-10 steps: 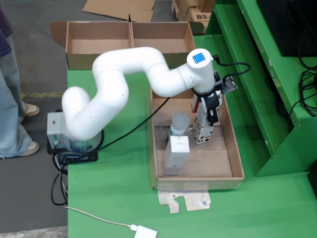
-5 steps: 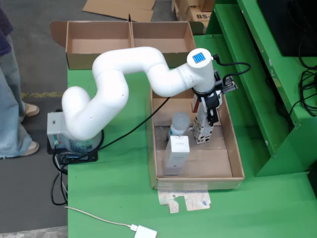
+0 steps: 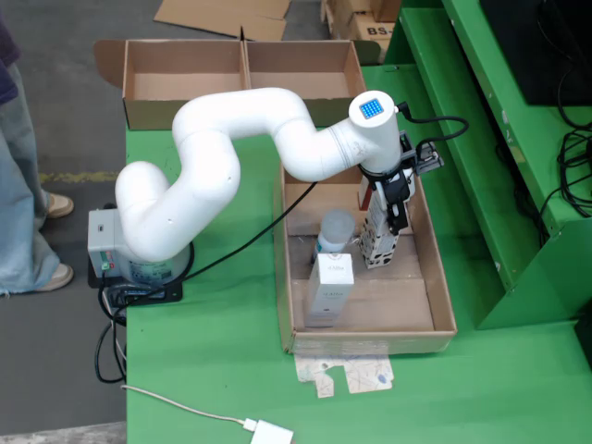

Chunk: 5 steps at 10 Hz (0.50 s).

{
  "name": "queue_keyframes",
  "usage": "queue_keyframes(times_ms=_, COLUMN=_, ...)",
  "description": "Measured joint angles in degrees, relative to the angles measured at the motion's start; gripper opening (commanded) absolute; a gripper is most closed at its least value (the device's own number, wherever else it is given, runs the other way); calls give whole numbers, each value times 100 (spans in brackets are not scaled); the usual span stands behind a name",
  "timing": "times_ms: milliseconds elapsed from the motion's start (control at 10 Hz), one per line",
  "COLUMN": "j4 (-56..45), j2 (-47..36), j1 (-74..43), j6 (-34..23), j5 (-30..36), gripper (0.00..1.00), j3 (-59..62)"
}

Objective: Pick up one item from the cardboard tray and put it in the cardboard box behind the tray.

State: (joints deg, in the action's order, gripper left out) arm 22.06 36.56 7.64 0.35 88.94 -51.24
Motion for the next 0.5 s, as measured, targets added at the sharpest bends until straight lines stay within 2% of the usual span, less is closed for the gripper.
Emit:
queue_keyframes(times_ms=200, j4=8, j2=-44, j1=-35, j6=-43, j5=35, gripper=0, j3=-70)
queue_keyframes(times_ms=500, j4=-598, j2=-334, j1=18, j6=-18, j5=44, gripper=0, j3=370)
